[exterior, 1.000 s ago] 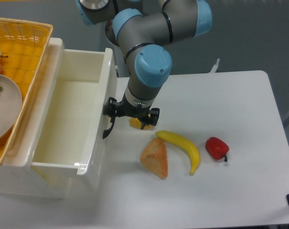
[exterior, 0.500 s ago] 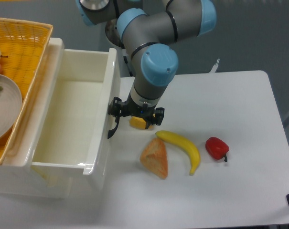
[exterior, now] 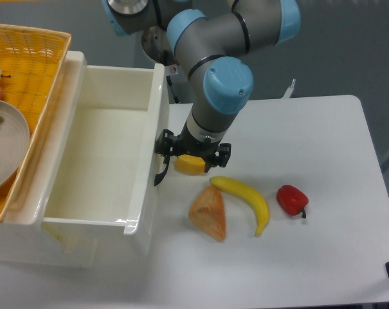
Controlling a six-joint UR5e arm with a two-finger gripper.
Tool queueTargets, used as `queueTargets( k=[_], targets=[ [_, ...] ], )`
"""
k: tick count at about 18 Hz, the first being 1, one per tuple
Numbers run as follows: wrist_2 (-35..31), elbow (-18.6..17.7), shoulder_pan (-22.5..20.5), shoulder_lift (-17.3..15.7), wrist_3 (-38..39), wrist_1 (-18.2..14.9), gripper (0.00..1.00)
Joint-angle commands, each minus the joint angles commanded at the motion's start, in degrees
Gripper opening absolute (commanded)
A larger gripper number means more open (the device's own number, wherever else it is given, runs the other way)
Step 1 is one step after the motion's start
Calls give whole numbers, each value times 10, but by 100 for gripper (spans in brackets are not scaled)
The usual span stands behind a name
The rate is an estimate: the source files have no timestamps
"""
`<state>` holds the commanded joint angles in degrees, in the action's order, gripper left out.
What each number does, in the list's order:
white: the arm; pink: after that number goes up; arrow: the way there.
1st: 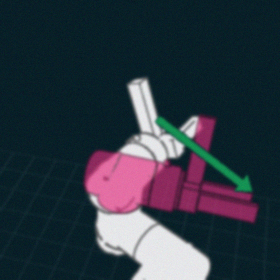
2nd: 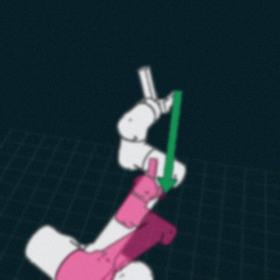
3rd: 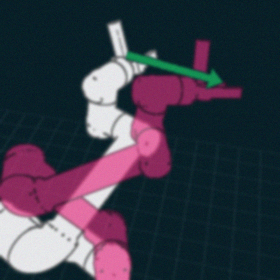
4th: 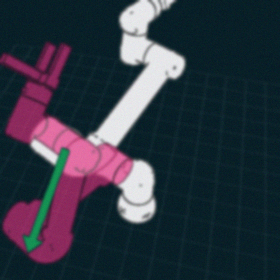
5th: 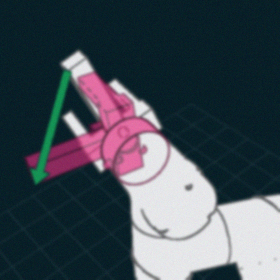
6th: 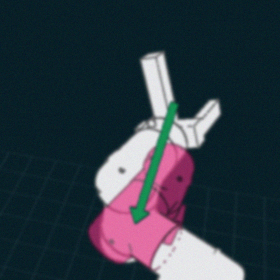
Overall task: Slide the top white drawer open
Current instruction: 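Keep pulling the drawer handle until the drawer is fully extended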
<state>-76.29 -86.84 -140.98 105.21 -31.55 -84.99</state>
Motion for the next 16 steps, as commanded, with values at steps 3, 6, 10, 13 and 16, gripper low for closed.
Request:
queueTargets(
  k=[3,6,10,13,16],
  targets=[
    [0,2,-5,0,-8,-3,100],
    [0,3,-8,0,-9,-3,100],
    [-1,4,-10,1,-9,-3,100],
    [0,4,-15,1,-11,-3,100],
    [1,4,-17,2,-24,-4,100]
  ],
)
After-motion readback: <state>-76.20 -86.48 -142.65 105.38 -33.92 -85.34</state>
